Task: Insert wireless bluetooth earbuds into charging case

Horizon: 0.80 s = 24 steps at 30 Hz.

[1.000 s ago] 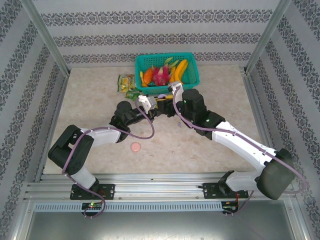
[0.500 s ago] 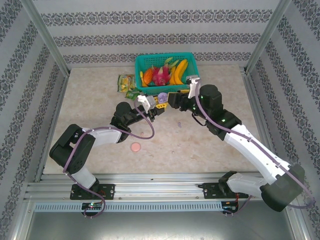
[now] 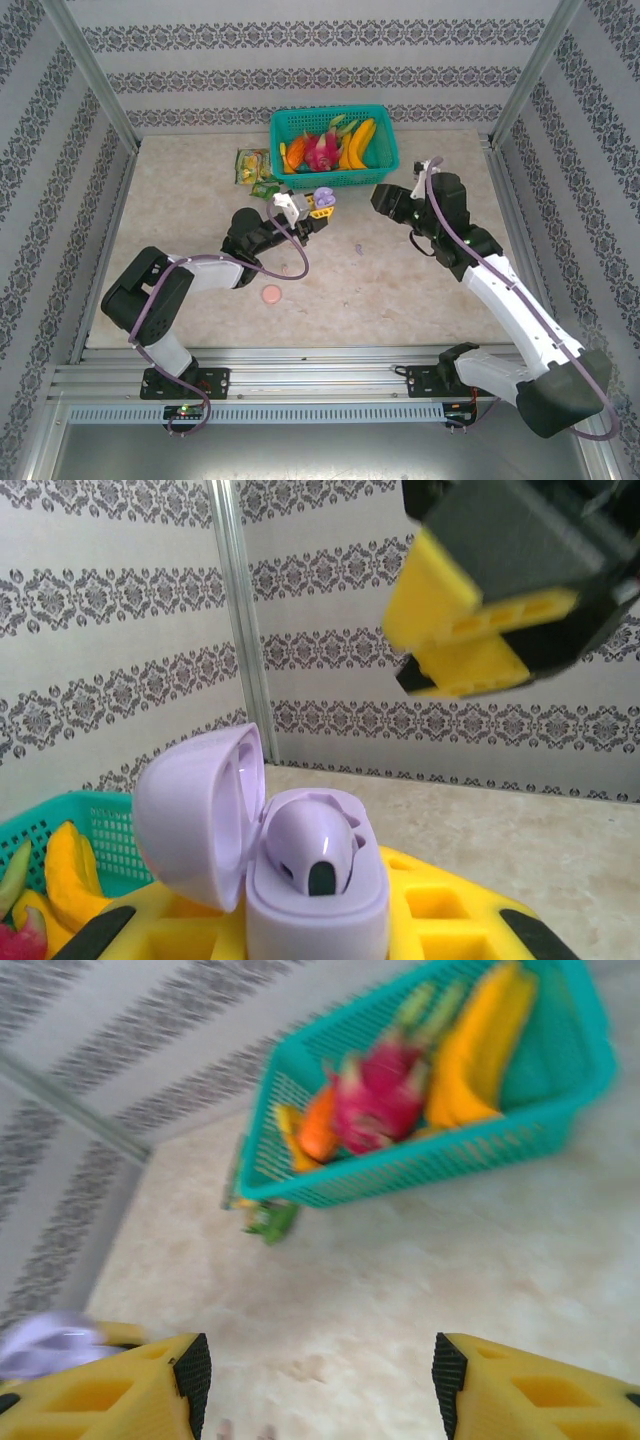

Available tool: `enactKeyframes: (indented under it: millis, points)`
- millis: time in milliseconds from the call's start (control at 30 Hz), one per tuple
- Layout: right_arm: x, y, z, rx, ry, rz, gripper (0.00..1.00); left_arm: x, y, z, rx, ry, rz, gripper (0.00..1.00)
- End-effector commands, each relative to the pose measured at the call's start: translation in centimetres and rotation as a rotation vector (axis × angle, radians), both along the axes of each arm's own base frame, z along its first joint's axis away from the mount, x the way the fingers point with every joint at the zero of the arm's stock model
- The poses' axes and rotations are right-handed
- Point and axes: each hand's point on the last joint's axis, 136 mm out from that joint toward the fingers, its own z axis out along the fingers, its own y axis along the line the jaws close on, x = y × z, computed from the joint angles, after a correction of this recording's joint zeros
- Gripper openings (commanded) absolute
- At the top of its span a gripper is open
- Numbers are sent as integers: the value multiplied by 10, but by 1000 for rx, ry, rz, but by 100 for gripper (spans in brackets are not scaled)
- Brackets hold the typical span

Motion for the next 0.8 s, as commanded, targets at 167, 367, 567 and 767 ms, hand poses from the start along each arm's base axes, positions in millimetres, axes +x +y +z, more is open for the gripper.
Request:
enactKeyframes:
  millis: [167, 367, 567, 767]
  points:
    - [-10, -19, -91, -117, 277, -58, 64, -9, 7, 0, -41, -10, 18, 0]
    - [-6, -6, -123, -190, 375, -9, 64, -15, 12, -8, -52, 16, 23, 0]
    - [-4, 11, -141, -330, 427, 41, 65, -20, 16, -16, -68, 43, 25, 0]
    - [0, 23, -153, -426, 457, 70, 65, -22, 19, -22, -74, 57, 31, 0]
